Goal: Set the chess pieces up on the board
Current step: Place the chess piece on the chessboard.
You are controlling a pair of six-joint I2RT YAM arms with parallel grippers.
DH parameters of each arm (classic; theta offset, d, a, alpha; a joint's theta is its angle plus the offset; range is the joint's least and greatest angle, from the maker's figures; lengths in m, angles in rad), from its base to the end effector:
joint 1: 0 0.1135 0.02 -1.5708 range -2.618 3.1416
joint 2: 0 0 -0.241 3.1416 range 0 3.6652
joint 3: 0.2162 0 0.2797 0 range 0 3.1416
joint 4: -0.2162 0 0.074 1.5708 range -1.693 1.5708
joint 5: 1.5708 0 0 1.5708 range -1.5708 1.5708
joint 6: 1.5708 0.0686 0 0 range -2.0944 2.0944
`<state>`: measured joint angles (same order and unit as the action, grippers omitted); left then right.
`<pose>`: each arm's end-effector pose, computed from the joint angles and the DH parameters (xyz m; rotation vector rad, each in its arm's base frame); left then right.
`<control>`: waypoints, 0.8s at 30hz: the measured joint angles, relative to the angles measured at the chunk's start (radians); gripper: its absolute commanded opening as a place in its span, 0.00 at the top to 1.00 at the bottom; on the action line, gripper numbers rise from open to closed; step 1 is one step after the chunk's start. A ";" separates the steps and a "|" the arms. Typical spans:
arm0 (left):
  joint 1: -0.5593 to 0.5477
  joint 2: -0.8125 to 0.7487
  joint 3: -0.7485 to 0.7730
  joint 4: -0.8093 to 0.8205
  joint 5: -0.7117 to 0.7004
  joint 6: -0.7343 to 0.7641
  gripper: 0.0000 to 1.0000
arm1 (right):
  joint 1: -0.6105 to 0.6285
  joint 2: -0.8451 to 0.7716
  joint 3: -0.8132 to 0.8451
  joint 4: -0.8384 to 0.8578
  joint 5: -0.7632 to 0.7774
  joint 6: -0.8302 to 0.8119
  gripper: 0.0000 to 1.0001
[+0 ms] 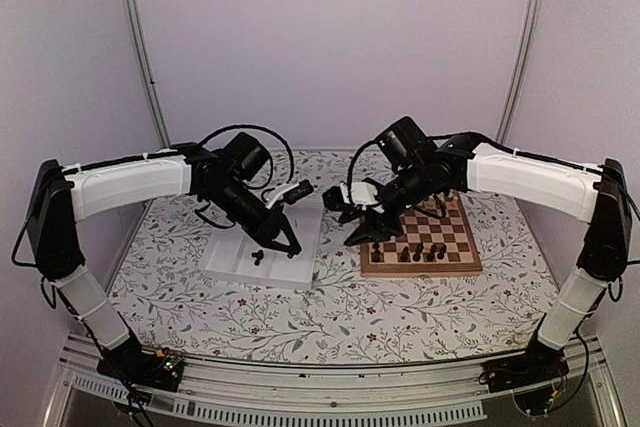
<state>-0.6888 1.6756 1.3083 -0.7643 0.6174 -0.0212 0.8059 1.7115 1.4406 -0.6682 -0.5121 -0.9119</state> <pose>0.2658 -0.2703 0.1935 1.0908 2.5454 -1.0403 0.2611 0.3206 0.2288 -1.9719 1.4274 0.5921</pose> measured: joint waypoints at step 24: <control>-0.082 0.043 0.050 0.026 0.370 0.066 0.84 | 0.192 0.001 0.069 -0.027 0.159 -0.061 0.53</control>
<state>-0.7704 1.7187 1.3586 -0.7380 0.9878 0.0452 0.9974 1.7126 1.5101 -0.6956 -0.3531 -0.9730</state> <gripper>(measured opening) 0.159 0.478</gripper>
